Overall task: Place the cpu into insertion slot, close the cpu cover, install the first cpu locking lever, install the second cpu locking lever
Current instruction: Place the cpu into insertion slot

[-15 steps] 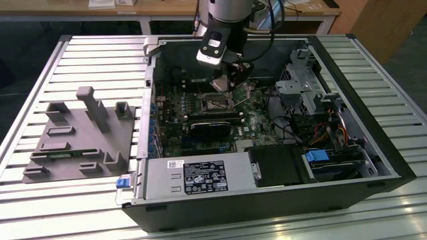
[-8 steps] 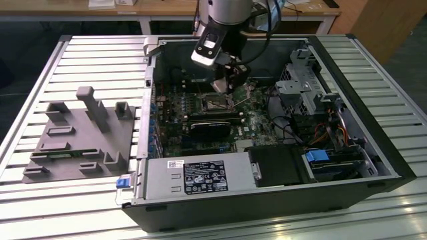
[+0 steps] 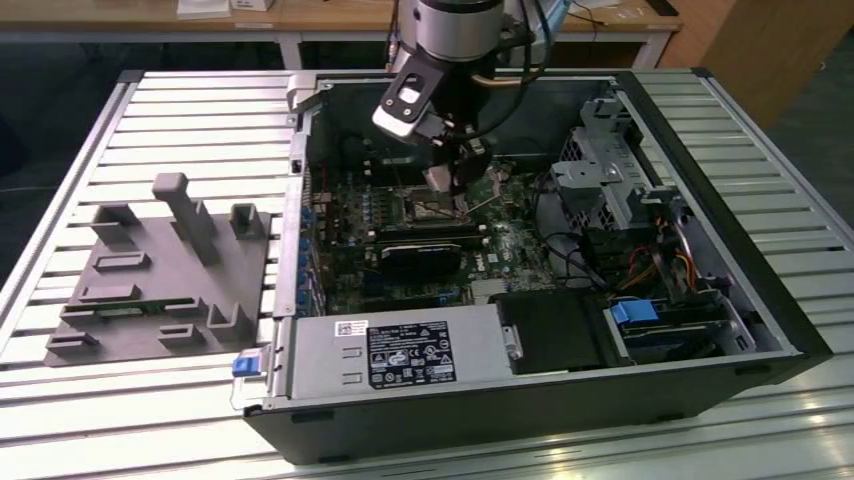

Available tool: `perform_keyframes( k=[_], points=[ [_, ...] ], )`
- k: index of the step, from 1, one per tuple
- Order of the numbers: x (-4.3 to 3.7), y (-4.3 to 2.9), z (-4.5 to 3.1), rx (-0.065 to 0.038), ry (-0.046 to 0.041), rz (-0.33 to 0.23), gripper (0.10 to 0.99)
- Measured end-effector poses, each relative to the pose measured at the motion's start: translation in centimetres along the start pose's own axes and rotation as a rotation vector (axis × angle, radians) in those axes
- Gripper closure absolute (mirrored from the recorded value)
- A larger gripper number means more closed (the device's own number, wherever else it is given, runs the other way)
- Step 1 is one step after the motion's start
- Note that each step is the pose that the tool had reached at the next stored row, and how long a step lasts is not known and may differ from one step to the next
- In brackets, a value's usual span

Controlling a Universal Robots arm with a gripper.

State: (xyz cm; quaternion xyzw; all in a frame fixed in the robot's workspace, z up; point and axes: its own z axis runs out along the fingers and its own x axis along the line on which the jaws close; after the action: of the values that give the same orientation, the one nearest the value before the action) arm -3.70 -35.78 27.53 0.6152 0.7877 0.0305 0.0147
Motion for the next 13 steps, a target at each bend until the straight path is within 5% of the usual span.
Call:
perform_keyframes(
  k=[13],
  points=[
    [0.38, -0.08, 2.0, 0.001, -0.0188, 0.168, 0.549]
  ],
)
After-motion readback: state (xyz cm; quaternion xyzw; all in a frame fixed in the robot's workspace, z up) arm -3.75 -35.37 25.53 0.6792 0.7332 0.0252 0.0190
